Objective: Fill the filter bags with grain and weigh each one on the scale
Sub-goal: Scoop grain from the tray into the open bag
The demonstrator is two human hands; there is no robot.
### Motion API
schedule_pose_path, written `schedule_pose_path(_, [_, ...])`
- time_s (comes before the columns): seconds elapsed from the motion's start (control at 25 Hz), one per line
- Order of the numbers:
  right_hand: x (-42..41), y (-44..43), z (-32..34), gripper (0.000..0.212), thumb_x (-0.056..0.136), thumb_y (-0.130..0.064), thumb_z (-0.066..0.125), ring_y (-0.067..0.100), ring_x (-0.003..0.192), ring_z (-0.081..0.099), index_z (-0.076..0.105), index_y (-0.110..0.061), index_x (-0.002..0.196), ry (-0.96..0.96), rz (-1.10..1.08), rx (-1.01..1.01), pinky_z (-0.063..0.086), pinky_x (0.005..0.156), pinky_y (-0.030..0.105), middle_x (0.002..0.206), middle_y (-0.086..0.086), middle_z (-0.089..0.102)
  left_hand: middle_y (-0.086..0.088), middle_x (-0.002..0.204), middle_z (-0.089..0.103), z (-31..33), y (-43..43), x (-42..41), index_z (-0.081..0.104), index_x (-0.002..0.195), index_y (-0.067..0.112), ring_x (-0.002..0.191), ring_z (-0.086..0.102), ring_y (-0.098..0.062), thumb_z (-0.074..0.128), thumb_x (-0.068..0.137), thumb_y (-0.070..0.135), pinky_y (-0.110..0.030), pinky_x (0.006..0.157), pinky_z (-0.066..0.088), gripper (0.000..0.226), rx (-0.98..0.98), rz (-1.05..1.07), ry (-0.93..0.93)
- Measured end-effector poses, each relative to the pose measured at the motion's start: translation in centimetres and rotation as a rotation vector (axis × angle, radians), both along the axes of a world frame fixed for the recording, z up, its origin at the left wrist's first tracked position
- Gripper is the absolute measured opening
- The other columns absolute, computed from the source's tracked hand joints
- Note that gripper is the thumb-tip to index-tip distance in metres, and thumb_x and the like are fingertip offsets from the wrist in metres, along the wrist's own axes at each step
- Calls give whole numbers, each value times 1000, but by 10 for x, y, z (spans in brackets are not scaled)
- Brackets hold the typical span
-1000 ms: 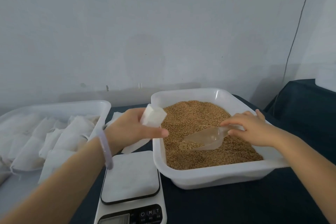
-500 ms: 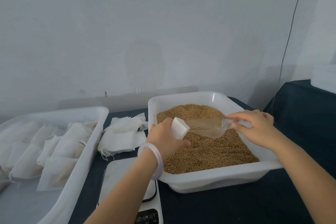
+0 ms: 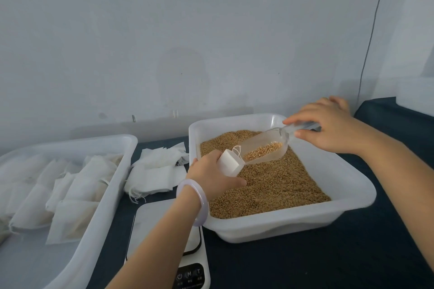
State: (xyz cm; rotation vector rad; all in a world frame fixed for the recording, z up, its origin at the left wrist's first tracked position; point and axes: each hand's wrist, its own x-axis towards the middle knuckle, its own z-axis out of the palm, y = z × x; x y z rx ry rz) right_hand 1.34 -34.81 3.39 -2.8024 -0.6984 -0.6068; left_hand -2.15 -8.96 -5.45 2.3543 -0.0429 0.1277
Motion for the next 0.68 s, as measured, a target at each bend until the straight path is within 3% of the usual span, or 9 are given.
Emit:
schedule_pose_path(0.16, [-1,13,12,28,90,-37,56,10,119,33,59,-45,116,-72,21,-83,-7,113,41,92,-25,45,7,93,59,0,0,0,51,98,33,99,54,-24,80,57,55,-44,88,49,55,4,-10,16])
schedule_pose_path(0.24, [-2,18,16,29,89,-36,57,10,122,30,59,-45,116,-90,34,-114,-12,113,43,98,-23,49,9,92,57,0,-1,0,51,100,34,100,53,-24,79,57,56,-45,90,48,56,16,-17,18])
schedule_pose_path(0.44, [-2,27,27,30,88,-35,59,10,126,25,59,-45,117,-95,50,-164,-19,111,47,101,-20,49,12,84,55,0,-1,0,47,85,36,92,55,-18,78,61,56,-44,94,46,44,18,-15,10])
schedule_pose_path(0.68, [-2,30,36,33,88,-36,58,9,128,23,58,-44,120,-130,58,-199,-22,109,51,107,-19,51,6,89,59,-2,0,-1,53,94,30,96,56,-22,77,66,45,-44,85,51,39,-40,-1,-42])
